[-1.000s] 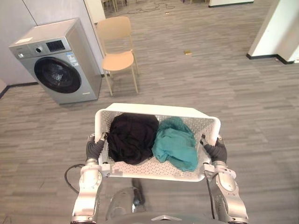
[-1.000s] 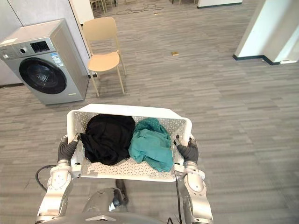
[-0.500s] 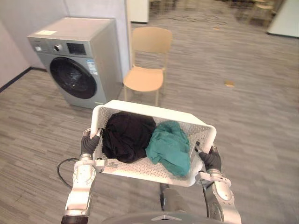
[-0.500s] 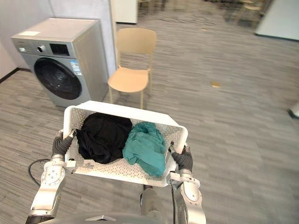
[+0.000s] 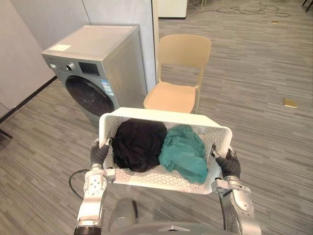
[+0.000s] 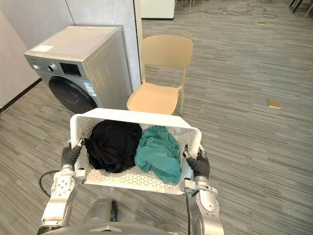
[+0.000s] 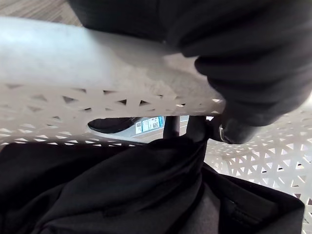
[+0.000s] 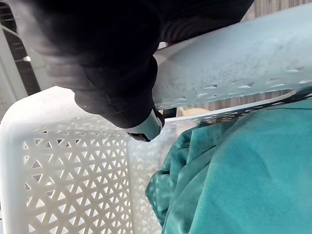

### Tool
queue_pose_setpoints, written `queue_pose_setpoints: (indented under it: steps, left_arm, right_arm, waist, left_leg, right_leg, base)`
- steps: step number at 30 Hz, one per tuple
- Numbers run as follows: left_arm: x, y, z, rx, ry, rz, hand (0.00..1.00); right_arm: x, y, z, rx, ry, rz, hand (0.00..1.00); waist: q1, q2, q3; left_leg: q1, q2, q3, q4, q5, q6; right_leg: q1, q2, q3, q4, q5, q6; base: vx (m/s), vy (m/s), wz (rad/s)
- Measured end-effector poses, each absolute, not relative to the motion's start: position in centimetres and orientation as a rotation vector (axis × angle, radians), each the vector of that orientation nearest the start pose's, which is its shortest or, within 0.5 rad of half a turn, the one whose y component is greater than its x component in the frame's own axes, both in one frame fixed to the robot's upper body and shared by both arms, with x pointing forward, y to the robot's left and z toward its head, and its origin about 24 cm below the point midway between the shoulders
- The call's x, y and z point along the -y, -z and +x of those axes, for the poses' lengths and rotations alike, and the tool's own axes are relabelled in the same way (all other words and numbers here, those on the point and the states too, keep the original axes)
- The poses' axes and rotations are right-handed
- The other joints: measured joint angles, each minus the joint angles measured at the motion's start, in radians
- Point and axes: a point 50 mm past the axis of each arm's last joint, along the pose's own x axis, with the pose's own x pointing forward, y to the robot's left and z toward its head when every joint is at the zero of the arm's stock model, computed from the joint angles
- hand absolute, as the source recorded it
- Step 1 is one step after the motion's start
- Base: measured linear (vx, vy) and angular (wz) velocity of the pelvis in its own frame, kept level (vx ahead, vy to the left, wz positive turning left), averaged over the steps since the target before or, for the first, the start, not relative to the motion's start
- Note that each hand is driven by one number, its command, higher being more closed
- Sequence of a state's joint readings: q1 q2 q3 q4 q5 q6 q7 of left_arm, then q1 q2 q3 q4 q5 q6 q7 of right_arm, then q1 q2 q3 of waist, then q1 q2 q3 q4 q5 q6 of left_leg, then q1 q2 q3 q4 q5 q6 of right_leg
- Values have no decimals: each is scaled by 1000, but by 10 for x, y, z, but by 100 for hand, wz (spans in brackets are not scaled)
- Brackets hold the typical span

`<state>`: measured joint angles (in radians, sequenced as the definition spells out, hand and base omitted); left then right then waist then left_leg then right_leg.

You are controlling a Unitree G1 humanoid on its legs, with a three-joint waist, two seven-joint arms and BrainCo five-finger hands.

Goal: Pick up the laundry basket with both hands and put the clothes into the washing machine.

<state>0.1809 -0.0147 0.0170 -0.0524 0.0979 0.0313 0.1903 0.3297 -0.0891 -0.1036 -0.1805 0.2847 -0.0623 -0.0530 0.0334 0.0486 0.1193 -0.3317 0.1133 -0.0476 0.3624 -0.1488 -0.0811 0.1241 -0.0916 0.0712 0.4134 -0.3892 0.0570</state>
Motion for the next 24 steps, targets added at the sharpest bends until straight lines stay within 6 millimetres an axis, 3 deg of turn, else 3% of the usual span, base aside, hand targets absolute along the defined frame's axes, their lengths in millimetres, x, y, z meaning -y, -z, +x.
queue_pose_setpoints:
  steps: [1, 2, 3, 4, 5, 6, 7, 9, 13, 15, 16, 18, 19, 21, 24]
  left_arm:
    - [-169, -11, 214, -147, -246, 97, 100]
    - [-165, -11, 214, -147, -234, 93, 100]
    - [-163, -10, 214, -153, -221, 94, 100]
    - [-163, -8, 214, -158, -211, 106, 100]
    - [-164, -7, 215, -160, -197, 127, 100]
    - [-166, -7, 214, -162, -187, 142, 100]
    - [-167, -7, 214, -164, -184, 155, 100]
    - [-170, -7, 214, -167, -178, 176, 100]
    - [-168, -11, 220, -144, -166, 174, 100]
    - [-167, -18, 227, -114, -160, 172, 100]
    - [-167, -19, 228, -111, -159, 172, 100]
    - [-166, -19, 228, -111, -155, 169, 100]
    - [-165, -18, 228, -115, -156, 162, 100]
    - [-160, -16, 227, -119, -145, 150, 100]
    - [-152, -17, 229, -114, -140, 108, 100]
  right_arm:
    - [213, -25, 182, -51, 250, 152, 100]
    - [215, -25, 180, -53, 259, 146, 100]
    - [219, -20, 175, -73, 277, 145, 100]
    - [217, -18, 175, -80, 286, 163, 100]
    - [214, -11, 167, -108, 311, 192, 100]
    - [213, -6, 164, -127, 331, 210, 100]
    - [211, -1, 163, -145, 337, 219, 100]
    - [209, 3, 162, -164, 338, 229, 100]
    - [211, -1, 162, -143, 339, 227, 100]
    - [212, -6, 164, -116, 338, 226, 100]
    - [212, -6, 164, -115, 339, 228, 100]
    - [213, -9, 164, -107, 340, 228, 100]
    - [213, -10, 165, -104, 334, 223, 100]
    - [216, -13, 164, -96, 330, 206, 100]
    - [223, -31, 164, -30, 334, 168, 100]
  waist:
    - [2, 8, -19]
    - [1, 18, -28]
    - [1, 10, -41]
    - [-4, -18, -54]
    - [-23, -69, -63]
    - [-34, -88, -62]
    - [-39, -93, -56]
    - [-41, -74, -33]
    - [-59, -51, -20]
    - [-68, -49, -18]
    - [-69, -52, -17]
    - [-73, -52, -13]
    - [-70, -45, -3]
    - [-70, -32, -9]
    - [-73, -31, -4]
  left_leg:
    - [-2, -14, -3, -6, 38, 1]
    - [-1, -25, 3, 5, 53, 6]
    - [-1, -64, 5, 67, 94, -31]
    - [0, -96, 30, 98, 58, -4]
    - [16, -155, 57, 129, 15, 18]
    - [38, -173, 71, 136, -7, 41]
    - [67, -175, 80, 129, -26, 58]
    - [191, -170, 92, 41, -49, 86]
    - [326, -165, 99, -62, -58, 98]
    - [347, -156, 100, -67, -78, 75]
    - [353, -155, 99, -64, -85, 68]
    - [376, -128, 93, -19, -149, 35]
    - [385, -99, 84, 24, -192, 8]
    - [386, -59, 74, 58, -195, -4]
    - [300, -1, 75, 305, -133, 20]
  right_leg:
    - [13, -16, 29, 18, -28, 47]
    - [10, -22, 46, 54, -40, 68]
    - [-35, -41, 96, 217, -53, 90]
    - [-72, -69, 124, 320, -40, 103]
    - [-155, -112, 163, 503, 64, 148]
    - [-198, -119, 181, 596, 177, 156]
    - [-238, -120, 185, 666, 224, 157]
    - [-338, -99, 87, 770, 140, 89]
    - [-440, -43, -50, 589, 60, 60]
    - [-491, -5, -18, 331, 75, 45]
    - [-499, 0, 8, 282, 90, 42]
    - [-492, 11, 88, 157, 173, 41]
    - [-474, 15, 45, 163, 254, 29]
    - [-451, 41, 10, 166, 211, 6]
    - [-405, 72, -39, 191, 159, -43]
  base:
    - [506, 351, -50]
    - [641, 530, -56]
    - [435, 366, -37]
    - [531, 433, -16]
    - [414, 269, 10]
    - [487, 303, 2]
    - [548, 336, -32]
    - [455, 266, -42]
    - [327, 99, -5]
    - [328, -2, 7]
    - [289, -84, 16]
    - [324, -160, 7]
    - [257, -183, 3]
    - [275, -229, 21]
    - [279, -256, 23]
